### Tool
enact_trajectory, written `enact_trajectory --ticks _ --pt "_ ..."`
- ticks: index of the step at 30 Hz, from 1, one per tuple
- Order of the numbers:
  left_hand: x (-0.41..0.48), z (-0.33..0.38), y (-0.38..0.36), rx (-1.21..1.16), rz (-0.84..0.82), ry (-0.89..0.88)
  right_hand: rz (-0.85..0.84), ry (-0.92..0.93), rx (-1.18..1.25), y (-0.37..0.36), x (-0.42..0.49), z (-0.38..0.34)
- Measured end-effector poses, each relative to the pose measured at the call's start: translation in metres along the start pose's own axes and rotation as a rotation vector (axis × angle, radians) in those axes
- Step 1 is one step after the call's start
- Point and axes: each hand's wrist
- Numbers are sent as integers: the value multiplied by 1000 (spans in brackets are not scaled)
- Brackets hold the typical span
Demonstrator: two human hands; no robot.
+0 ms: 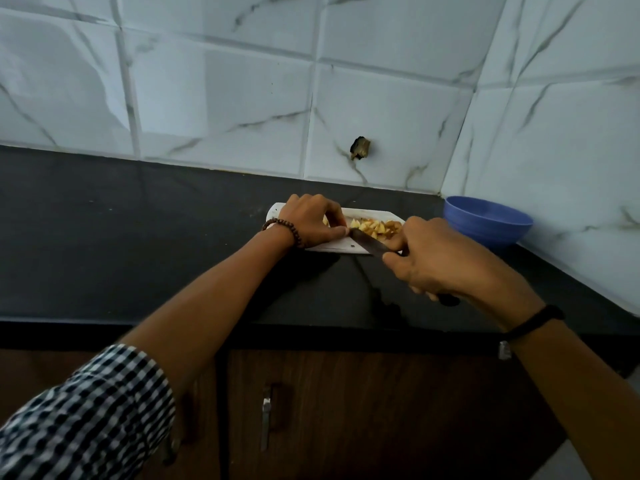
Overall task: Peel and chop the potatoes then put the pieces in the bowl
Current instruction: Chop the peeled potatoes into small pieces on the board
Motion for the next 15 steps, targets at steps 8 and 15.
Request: enact_trajectory --ticks 8,15 --pt "0 -9 4 -62 57 46 118 56 147 0 -3 10" --pt "7 -23 2 26 178 104 178 127 146 -16 13 1"
Point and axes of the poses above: each hand's wrist, its own x-axis towards the middle knuckle, its own y-axis out of the back of the hand, z = x × y, and after that the axes turned 15 degrees about -z, right-handed
